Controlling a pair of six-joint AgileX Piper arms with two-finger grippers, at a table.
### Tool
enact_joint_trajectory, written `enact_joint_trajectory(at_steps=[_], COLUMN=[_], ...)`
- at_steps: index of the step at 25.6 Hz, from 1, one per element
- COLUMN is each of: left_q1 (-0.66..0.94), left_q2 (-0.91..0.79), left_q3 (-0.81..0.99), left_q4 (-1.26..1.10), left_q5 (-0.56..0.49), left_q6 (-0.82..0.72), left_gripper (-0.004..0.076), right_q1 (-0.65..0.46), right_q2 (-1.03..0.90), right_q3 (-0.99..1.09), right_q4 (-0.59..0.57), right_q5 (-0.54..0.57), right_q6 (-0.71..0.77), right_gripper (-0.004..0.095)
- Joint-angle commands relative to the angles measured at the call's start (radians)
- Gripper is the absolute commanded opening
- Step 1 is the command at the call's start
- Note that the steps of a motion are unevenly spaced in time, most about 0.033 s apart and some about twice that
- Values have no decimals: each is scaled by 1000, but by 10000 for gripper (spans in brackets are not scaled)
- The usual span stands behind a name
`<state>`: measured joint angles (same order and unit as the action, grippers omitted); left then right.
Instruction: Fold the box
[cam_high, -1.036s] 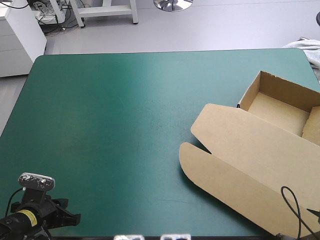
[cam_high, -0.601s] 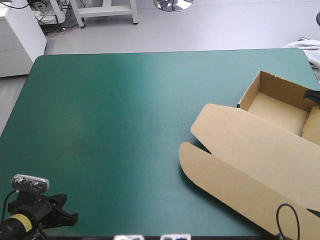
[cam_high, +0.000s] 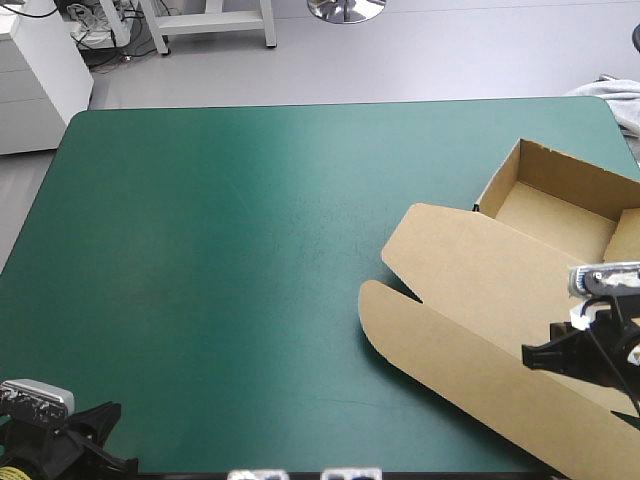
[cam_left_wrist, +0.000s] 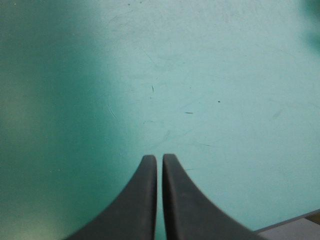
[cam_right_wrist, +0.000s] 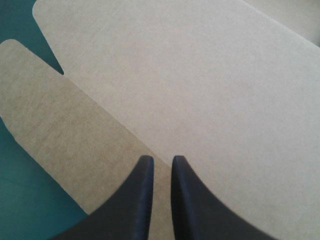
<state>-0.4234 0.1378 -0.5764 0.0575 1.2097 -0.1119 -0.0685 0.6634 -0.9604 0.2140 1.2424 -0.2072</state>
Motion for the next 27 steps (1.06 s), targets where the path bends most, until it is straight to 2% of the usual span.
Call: enact_joint_trajectory(at_steps=[1,10,27], left_q1=[-4,-4,-4], left_q2=[16,16,16], left_q3=[-25,-25,14], left_q4=[-15,-41,-41], left_q5=[-68,-73,-232], left_q6=[80,99,99], left_gripper=[20,20,20], right_q1=[4,4,4], right_q2=[-99,-324,-495], right_q3=[62,347,431], right_q4=[10,24,36], right_q5=[-29,-33,-37], right_q6=[-9,-9,-9], right_gripper=[116,116,111])
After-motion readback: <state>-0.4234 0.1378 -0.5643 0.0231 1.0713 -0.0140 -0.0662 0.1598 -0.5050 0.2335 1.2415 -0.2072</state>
